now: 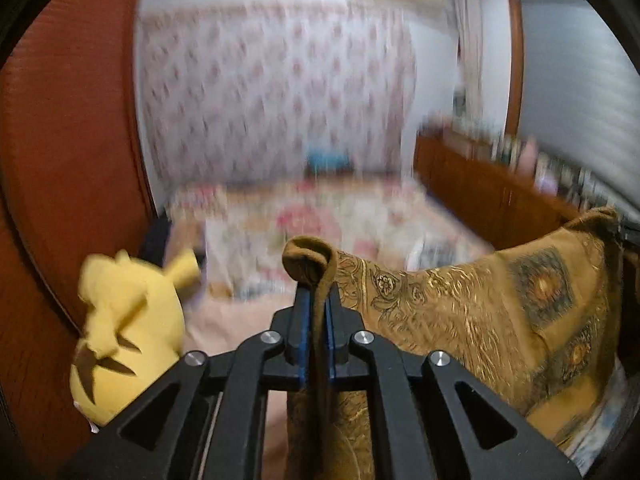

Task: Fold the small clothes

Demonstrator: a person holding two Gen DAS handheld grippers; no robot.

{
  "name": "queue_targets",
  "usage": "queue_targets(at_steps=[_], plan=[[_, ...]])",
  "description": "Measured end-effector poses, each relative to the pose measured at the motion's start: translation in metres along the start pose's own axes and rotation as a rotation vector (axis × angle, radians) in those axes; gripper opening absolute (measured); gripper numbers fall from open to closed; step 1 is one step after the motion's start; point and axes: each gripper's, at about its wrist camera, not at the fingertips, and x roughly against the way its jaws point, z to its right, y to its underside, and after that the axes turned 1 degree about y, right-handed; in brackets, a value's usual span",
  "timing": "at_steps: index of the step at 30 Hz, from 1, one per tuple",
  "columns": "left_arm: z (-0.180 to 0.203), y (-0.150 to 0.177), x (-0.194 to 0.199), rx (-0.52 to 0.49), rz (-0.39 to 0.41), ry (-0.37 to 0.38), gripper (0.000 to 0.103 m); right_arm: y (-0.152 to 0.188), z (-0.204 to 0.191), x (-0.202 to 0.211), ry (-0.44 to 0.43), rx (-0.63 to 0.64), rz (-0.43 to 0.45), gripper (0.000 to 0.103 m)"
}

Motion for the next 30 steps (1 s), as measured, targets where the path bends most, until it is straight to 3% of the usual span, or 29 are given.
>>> queue_targets(at_steps=[2,3,6,9,20,30], plan=[[-0.003,0.010,-0.031,0.015,-0.068,0.015,0.012,0.012,0.006,-0.044,0.012,-0.025,-0.089,0.043],[-0.005,0.014,-0.042,0.022,-0.090,0.018,0.020,0.017,0.009,-0.060,0.007,-0.036,-0.116,0.046],[-0.008,0.027,-0.054,0.025,-0.135,0.023,0.037,0.032,0.014,-0.081,-0.002,-0.057,-0.152,0.053],[-0.011,0.047,-0.053,0.028,-0.187,0.014,0.043,0.046,0.014,-0.090,-0.029,-0.078,-0.184,0.055],[-0.012,0.097,-0.010,0.067,-0.245,-0.048,0.053,0.088,-0.025,-0.078,-0.087,-0.057,-0.235,0.055],[-0.014,0.124,0.007,0.126,-0.276,-0.112,0.054,0.103,-0.071,-0.065,-0.184,-0.046,-0.260,0.055]])
